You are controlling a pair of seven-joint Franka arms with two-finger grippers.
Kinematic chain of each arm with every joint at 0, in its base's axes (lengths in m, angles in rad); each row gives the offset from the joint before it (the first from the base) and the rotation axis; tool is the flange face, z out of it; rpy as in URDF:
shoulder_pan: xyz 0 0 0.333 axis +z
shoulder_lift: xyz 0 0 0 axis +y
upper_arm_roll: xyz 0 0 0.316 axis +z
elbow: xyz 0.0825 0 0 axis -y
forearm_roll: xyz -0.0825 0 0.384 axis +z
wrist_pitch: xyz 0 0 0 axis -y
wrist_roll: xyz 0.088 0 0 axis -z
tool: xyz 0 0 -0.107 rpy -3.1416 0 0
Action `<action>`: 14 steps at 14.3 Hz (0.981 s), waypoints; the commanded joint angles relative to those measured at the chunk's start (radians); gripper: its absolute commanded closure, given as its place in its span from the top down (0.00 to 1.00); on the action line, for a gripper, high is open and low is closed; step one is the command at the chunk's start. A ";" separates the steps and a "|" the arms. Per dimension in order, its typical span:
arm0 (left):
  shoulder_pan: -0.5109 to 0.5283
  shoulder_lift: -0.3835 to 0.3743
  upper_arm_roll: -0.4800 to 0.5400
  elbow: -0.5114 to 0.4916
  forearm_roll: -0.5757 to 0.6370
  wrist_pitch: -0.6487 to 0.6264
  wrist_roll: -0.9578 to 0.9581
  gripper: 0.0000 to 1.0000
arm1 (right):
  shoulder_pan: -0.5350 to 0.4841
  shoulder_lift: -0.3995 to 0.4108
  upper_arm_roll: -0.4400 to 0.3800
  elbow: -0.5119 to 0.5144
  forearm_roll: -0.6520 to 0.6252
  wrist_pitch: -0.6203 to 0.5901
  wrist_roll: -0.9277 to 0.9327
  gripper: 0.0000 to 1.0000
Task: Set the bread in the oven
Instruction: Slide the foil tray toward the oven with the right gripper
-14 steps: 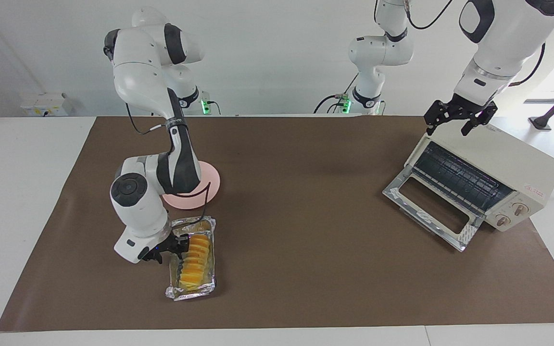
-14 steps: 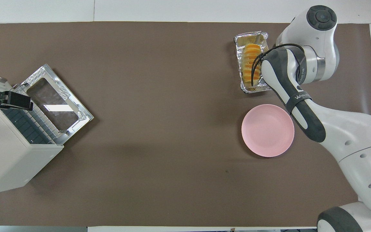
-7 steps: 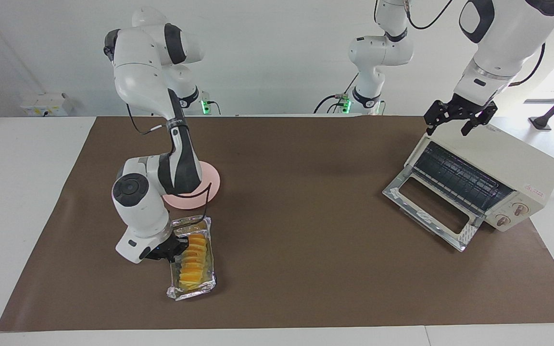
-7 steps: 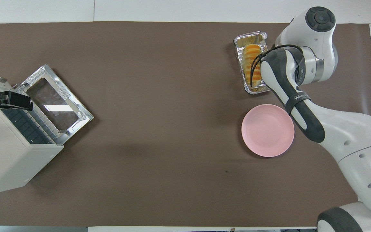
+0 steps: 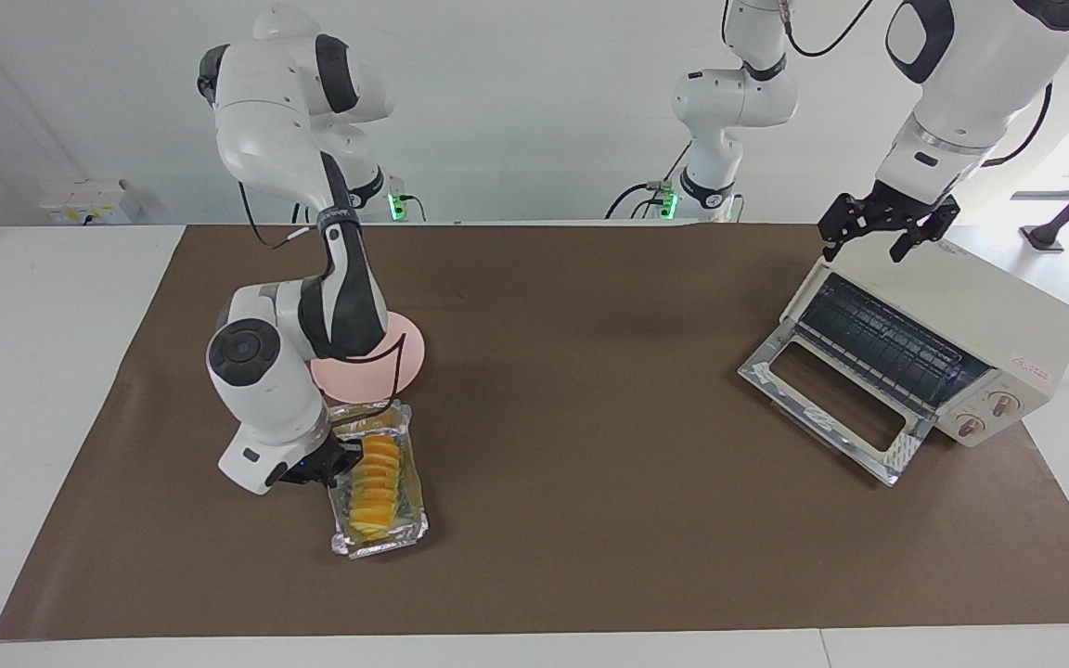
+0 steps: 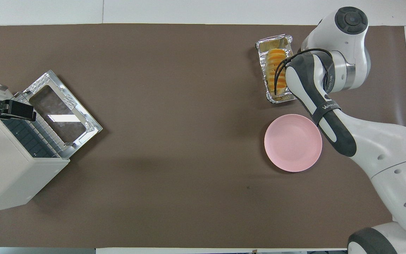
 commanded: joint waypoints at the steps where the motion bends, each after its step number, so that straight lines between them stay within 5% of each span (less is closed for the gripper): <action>1: 0.001 -0.019 0.001 -0.011 -0.009 -0.006 0.007 1.00 | 0.015 -0.123 0.010 -0.043 0.040 -0.105 0.028 0.00; 8: 0.001 -0.019 0.001 -0.011 -0.009 -0.006 0.008 1.00 | 0.255 -0.255 0.010 -0.216 0.045 -0.083 0.373 0.00; 14: 0.001 -0.019 0.001 -0.011 -0.009 -0.006 0.007 1.00 | 0.445 -0.303 0.010 -0.491 0.046 0.366 0.670 0.00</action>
